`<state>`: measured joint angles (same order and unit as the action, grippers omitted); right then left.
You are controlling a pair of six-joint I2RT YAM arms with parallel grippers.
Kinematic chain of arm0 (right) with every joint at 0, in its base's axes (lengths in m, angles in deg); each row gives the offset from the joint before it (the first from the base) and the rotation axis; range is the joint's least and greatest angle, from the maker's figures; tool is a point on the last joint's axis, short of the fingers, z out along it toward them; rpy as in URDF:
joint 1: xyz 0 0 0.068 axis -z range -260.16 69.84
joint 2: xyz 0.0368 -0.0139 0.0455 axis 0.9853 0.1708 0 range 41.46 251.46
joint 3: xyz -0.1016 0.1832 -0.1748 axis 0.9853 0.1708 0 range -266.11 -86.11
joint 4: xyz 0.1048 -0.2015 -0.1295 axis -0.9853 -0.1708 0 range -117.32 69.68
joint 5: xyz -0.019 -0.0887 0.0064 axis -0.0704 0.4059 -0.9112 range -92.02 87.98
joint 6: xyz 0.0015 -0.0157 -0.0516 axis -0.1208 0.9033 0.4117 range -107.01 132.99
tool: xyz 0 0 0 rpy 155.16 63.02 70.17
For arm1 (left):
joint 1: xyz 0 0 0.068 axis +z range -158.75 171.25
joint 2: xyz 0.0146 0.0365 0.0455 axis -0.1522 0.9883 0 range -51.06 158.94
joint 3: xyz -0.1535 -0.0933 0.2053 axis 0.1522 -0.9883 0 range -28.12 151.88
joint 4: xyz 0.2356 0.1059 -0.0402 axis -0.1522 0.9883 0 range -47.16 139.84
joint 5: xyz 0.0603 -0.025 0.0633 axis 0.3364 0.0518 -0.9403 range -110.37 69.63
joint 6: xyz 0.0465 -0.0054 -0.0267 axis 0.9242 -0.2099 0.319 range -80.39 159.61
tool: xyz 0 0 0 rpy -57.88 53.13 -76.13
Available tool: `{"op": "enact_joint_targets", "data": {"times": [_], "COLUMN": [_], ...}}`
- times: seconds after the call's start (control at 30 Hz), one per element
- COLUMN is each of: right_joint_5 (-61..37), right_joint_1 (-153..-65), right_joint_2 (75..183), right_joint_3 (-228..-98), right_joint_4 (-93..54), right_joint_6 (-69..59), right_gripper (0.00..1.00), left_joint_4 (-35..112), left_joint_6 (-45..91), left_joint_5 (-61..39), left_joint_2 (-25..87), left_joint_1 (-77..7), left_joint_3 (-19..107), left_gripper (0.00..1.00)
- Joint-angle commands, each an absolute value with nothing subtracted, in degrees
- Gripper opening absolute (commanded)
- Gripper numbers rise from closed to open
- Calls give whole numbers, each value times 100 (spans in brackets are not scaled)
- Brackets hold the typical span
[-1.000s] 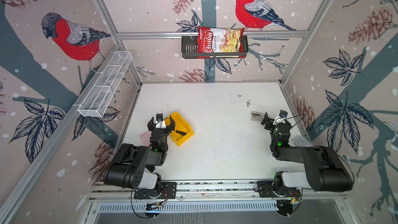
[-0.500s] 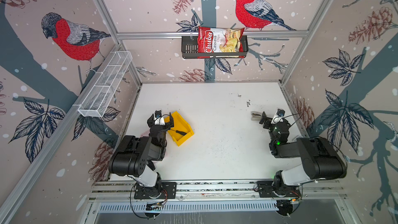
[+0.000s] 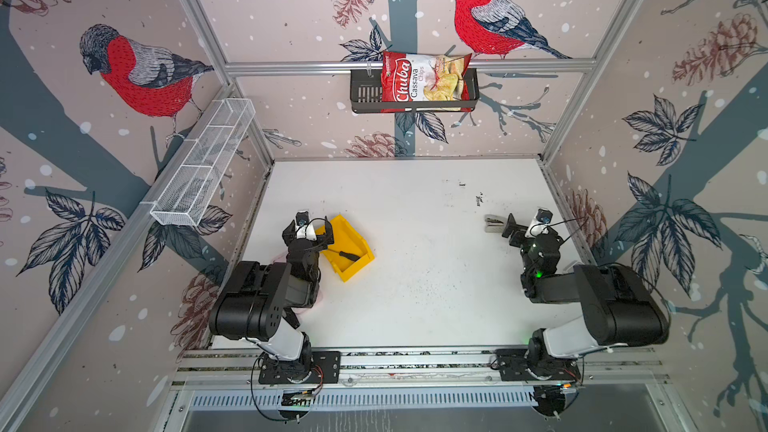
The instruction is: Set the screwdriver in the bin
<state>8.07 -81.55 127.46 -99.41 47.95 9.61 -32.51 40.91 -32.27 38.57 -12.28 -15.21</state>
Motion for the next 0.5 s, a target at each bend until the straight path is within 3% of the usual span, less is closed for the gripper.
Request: {"op": "enact_joint_targets", "data": {"times": [0.0,0.47], "right_joint_5": [776,775], "right_joint_1": [-8157,-8165], "right_joint_2": [12747,12751], "right_joint_3": [-9973,-9969], "right_joint_4": [4806,4814], "right_joint_6": [859,868], "right_gripper": [100,100], "left_joint_4": [-3284,-3278], "left_joint_6": [4022,4020], "left_joint_5": [-3231,-3201], "left_joint_2": [3842,3841], "left_joint_1": [-1218,-1209], "left_joint_3": [-1498,-1485], "left_gripper": [98,98]}}
